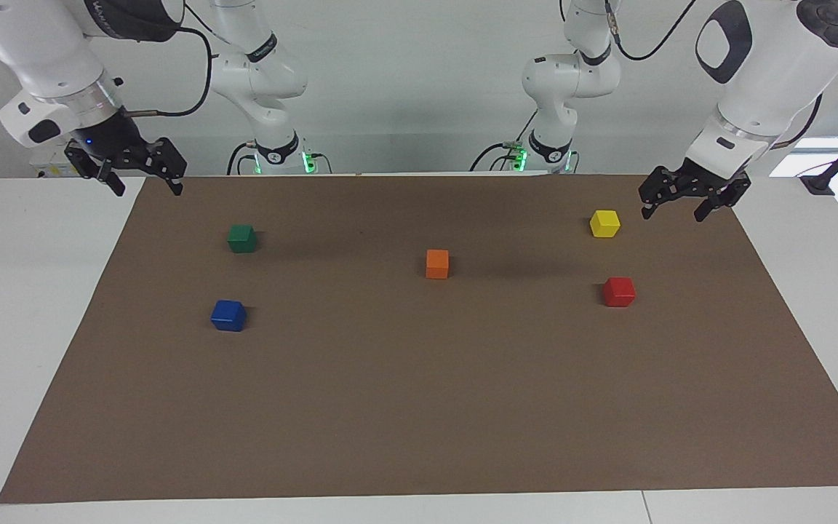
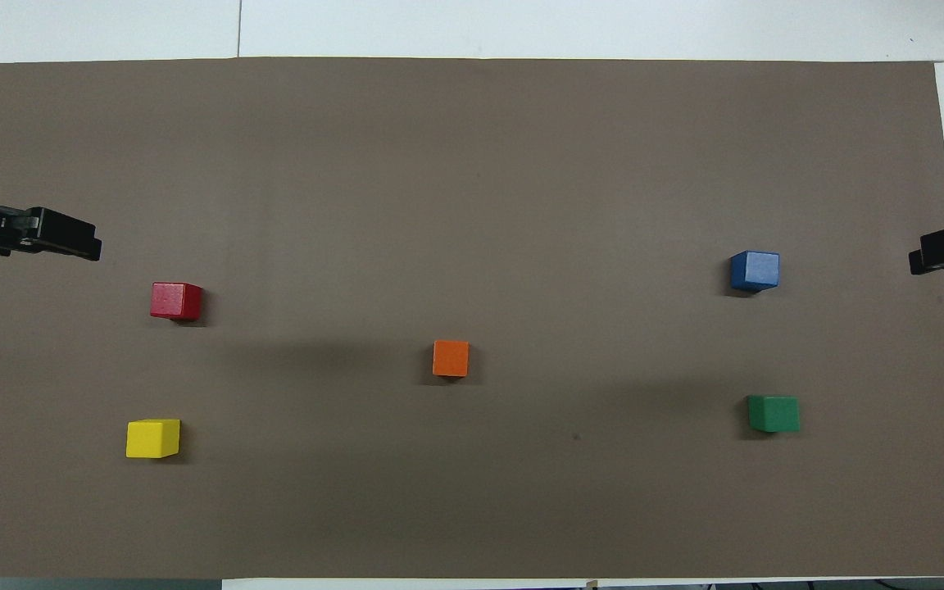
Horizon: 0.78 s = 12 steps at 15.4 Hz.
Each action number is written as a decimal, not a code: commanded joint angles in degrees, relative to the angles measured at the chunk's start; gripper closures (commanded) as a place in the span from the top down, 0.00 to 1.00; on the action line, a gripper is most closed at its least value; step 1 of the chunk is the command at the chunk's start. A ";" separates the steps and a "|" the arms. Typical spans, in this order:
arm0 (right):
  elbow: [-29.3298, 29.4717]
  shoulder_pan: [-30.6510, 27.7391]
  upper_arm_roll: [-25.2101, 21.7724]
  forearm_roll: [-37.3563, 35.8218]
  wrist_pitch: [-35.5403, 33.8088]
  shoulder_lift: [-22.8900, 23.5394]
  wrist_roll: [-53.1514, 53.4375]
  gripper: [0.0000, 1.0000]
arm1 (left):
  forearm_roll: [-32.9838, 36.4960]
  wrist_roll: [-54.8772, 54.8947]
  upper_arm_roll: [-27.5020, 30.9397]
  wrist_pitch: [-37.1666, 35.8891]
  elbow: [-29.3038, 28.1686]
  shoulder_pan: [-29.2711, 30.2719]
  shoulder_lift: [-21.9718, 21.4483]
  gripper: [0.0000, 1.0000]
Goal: Transfer red block to right arm and stack on blue block
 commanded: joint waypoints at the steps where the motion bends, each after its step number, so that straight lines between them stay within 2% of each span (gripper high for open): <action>1: 0.33 -0.80 0.48 0.33 0.69 0.46 -1.31 1.00 | 0.43 -0.57 -0.67 -1.26 0.65 0.73 0.22 1.00; 4: 0.33 -0.80 0.49 0.33 0.60 0.46 -1.31 1.00 | 0.35 -0.57 -0.32 -0.91 -0.40 0.82 -0.04 1.00; 7: 0.33 -0.80 0.40 0.33 0.51 0.37 -1.22 1.00 | 0.43 -0.75 1.26 -0.12 -4.52 0.82 -0.57 1.00; 10: 0.33 -0.89 0.40 0.33 0.43 0.37 -1.57 1.00 | 0.61 -0.49 1.26 3.30 -5.15 0.82 -0.14 1.00; 12: 0.33 -0.98 0.40 0.42 0.51 0.37 -1.22 1.00 | 0.61 -0.49 1.00 8.21 -8.21 0.82 1.27 1.00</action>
